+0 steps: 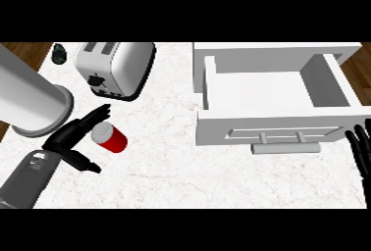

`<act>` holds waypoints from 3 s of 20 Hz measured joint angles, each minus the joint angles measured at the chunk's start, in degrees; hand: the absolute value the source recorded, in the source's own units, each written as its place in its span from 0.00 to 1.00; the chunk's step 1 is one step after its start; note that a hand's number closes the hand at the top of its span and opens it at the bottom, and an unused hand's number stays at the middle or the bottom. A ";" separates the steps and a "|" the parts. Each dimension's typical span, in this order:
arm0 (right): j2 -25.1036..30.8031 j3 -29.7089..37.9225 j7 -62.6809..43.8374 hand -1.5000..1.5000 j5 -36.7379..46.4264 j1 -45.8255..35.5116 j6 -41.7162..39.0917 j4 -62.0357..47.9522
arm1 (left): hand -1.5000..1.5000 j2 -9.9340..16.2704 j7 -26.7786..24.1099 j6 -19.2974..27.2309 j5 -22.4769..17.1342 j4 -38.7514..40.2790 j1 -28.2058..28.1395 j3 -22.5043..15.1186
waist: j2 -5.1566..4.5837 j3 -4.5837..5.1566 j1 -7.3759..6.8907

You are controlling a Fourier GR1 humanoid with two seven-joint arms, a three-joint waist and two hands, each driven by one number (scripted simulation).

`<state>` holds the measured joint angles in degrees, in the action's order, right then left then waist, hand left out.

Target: Pick up the can, place it into the drawer and close the drawer

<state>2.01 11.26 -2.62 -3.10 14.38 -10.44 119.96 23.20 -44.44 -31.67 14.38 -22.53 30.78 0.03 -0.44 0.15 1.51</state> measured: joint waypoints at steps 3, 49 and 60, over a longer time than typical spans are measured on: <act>0.07 0.11 -0.67 0.00 0.11 -0.57 0.25 0.04 | 0.00 -0.26 -0.30 0.21 0.10 1.72 1.53 -0.24 | 0.00 0.00 -0.05; -1.33 2.45 -2.12 0.00 -2.73 5.29 -0.96 6.26 | 1.00 -11.40 5.05 22.59 -17.59 1.49 1.64 15.52 | 1.01 -0.25 -2.65; -1.11 3.82 -1.68 0.00 -3.21 5.04 -0.89 6.15 | 1.00 -18.84 23.91 31.62 -18.57 -30.65 -3.93 8.56 | 1.03 -0.25 -2.50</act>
<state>0.91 15.08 -4.30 -6.31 19.41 -11.33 126.11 4.36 -20.53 -0.04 -4.19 -53.17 26.85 8.60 0.58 -0.11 -0.98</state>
